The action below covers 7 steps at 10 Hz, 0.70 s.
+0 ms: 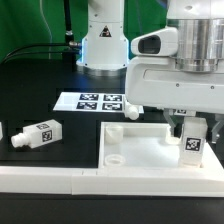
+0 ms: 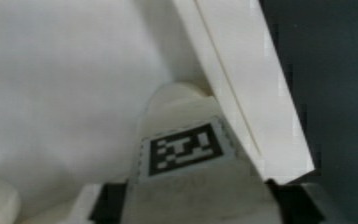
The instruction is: Assemble one leg
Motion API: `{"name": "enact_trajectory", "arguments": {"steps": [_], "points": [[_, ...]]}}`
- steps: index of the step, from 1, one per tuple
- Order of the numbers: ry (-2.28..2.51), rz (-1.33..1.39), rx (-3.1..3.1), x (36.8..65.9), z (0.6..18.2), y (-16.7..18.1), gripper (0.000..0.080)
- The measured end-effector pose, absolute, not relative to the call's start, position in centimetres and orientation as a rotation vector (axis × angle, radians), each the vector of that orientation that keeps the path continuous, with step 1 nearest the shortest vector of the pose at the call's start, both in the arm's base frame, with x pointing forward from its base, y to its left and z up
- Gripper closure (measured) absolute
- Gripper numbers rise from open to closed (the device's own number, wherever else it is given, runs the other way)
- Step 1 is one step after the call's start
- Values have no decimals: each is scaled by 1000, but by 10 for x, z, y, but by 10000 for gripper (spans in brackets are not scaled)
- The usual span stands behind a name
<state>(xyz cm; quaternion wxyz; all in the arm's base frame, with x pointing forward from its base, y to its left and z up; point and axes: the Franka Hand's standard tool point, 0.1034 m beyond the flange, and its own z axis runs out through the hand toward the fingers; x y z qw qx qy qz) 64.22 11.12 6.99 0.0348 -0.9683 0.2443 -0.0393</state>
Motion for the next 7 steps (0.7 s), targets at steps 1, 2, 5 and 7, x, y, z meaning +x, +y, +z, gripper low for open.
{"name": "enact_trajectory", "arguments": {"steps": [1,2,5,7], "points": [[858,-116,-2944,642,70,111,514],[1036,-107,-2884,642,70,110,514],[1668,-34,-2544,641,69,107,514],[2146,86,-2072,642,68,106,514]]}}
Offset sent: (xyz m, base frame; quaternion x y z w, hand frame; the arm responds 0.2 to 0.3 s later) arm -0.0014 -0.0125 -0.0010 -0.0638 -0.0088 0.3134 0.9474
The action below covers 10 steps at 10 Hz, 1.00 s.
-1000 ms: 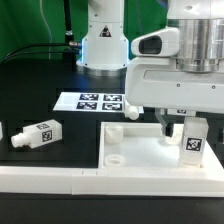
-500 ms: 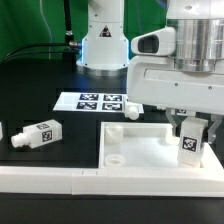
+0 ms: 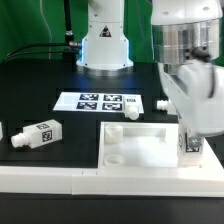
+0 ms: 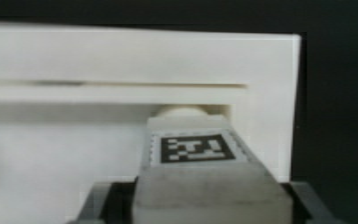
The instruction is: Assemble one leg
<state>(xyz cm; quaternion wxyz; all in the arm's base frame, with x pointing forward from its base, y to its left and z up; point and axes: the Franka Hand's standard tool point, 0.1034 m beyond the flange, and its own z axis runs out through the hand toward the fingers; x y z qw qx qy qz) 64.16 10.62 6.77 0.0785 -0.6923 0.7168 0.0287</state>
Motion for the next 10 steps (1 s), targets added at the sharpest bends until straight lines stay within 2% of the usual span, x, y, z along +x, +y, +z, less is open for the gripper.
{"name": "enact_trajectory", "arguments": {"steps": [2,4,6,7,8,10], "points": [[2251,93,-1962,642,67,108,514],[2161,79,-2064,641,67,108,514],[1589,10,-2520,643,68,109,219],[1445,12,-2604,642,67,109,219],[1390,-2,-2639,643,67,107,165],[1208,-23,-2740,643,67,105,152]]}}
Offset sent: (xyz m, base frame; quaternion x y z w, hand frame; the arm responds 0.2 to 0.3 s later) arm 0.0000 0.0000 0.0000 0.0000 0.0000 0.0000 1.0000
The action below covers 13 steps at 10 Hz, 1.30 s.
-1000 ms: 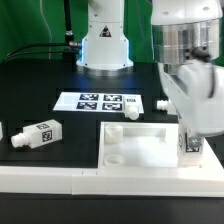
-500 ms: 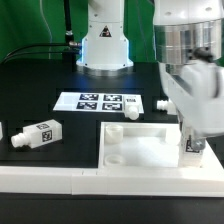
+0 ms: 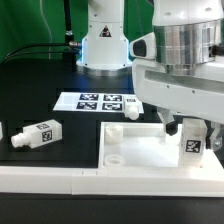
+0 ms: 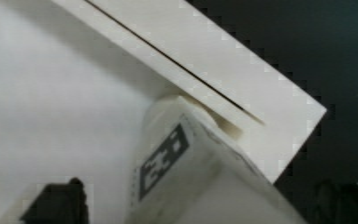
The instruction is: Assemble one leg
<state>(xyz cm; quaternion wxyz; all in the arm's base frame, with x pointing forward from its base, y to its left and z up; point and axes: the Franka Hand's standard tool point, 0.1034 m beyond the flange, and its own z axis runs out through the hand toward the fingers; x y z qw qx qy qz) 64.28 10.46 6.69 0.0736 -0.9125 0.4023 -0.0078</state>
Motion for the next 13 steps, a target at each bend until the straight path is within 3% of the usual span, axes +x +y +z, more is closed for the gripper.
{"name": "enact_trajectory", "arguments": {"steps": [3,5,6,7,10,13], "points": [[495,-77,-3022,640,67,112,151],[577,-74,-3010,641,66,109,163],[578,-74,-3010,641,66,109,379],[588,-73,-3008,640,66,109,518],[969,-56,-2901,640,65,109,517],[1668,23,-2531,641,65,106,517]]}}
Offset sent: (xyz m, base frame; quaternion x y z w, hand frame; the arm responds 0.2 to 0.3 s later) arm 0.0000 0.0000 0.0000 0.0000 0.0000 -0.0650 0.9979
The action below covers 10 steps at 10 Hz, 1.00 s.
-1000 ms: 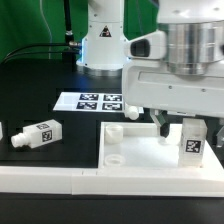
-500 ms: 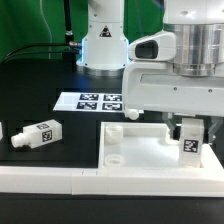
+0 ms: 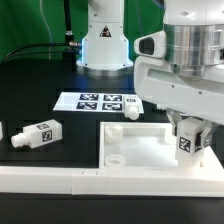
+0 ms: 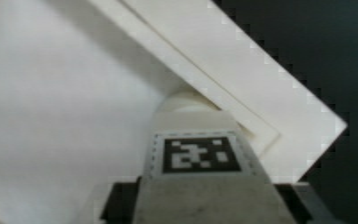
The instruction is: Assemble one leg
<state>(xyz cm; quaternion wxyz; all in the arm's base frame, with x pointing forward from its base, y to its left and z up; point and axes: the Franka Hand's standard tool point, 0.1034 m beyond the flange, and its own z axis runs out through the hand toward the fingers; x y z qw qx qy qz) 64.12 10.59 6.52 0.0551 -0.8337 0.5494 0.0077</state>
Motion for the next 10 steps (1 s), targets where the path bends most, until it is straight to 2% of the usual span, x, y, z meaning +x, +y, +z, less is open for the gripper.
{"name": "enact_trajectory", "arguments": {"steps": [3,6,7,8,9,10], "points": [[2286,91,-1964,644,65,113,517],[2326,89,-1919,644,65,114,515],[2313,86,-1933,644,65,115,446],[2089,44,-2154,646,66,116,446],[1821,21,-2383,645,67,122,248],[1706,22,-2466,643,69,128,181]]}}
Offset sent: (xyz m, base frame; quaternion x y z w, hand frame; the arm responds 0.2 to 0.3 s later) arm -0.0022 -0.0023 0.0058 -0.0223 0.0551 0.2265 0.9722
